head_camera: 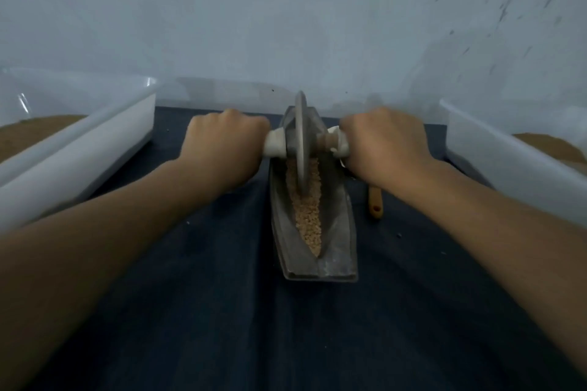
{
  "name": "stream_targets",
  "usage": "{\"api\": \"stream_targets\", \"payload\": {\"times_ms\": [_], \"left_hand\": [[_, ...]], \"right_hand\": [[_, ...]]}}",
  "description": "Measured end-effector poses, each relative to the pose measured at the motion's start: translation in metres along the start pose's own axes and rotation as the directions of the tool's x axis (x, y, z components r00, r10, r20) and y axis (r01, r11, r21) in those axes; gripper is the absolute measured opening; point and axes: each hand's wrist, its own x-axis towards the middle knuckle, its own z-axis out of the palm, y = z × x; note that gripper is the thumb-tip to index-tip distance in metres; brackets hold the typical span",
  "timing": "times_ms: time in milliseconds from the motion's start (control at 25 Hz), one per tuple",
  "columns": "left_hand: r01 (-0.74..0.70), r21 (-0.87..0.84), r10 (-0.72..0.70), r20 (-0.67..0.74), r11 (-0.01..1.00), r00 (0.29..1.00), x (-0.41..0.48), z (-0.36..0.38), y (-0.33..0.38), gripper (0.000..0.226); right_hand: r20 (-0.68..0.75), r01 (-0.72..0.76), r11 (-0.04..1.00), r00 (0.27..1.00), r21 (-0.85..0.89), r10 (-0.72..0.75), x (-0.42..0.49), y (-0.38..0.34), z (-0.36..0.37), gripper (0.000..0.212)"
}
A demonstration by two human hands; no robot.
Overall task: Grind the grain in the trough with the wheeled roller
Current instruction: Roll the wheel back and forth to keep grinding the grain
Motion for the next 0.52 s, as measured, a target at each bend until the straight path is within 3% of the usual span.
{"api": "stream_targets", "payload": {"times_ms": [80,200,320,400,520], "left_hand": [[-0.111,0.05,0.116,-0.108,0.993,0.987,-0.027,-0.013,-0.008,0.019],[-0.233,0.105,0.25,-0.202,0.967,0.947,-0.044,-0.031,-0.021,0.03],[-0.145,0.156,0.167,-0.136,0.977,0.976,-0.023,-0.018,-0.006,0.035],[-0.07,0.145,0.092,-0.148,0.987,0.985,0.006,-0.002,0.005,0.023],[-0.017,0.085,0.023,-0.078,0.996,0.997,0.03,0.0,0.01,0.001]], "right_hand": [[0.048,0.067,0.995,0.996,0.074,-0.07,-0.032,0.01,-0.014,0.017],[0.076,0.035,0.984,0.996,0.174,-0.049,-0.056,0.02,-0.02,0.019],[-0.028,-0.04,0.993,0.999,0.11,0.043,-0.037,0.013,0.008,0.021],[-0.07,-0.11,0.991,0.991,0.08,0.116,-0.011,0.006,0.026,0.023],[-0.053,-0.136,0.984,0.988,0.112,0.142,0.016,0.002,0.029,0.006]]}}
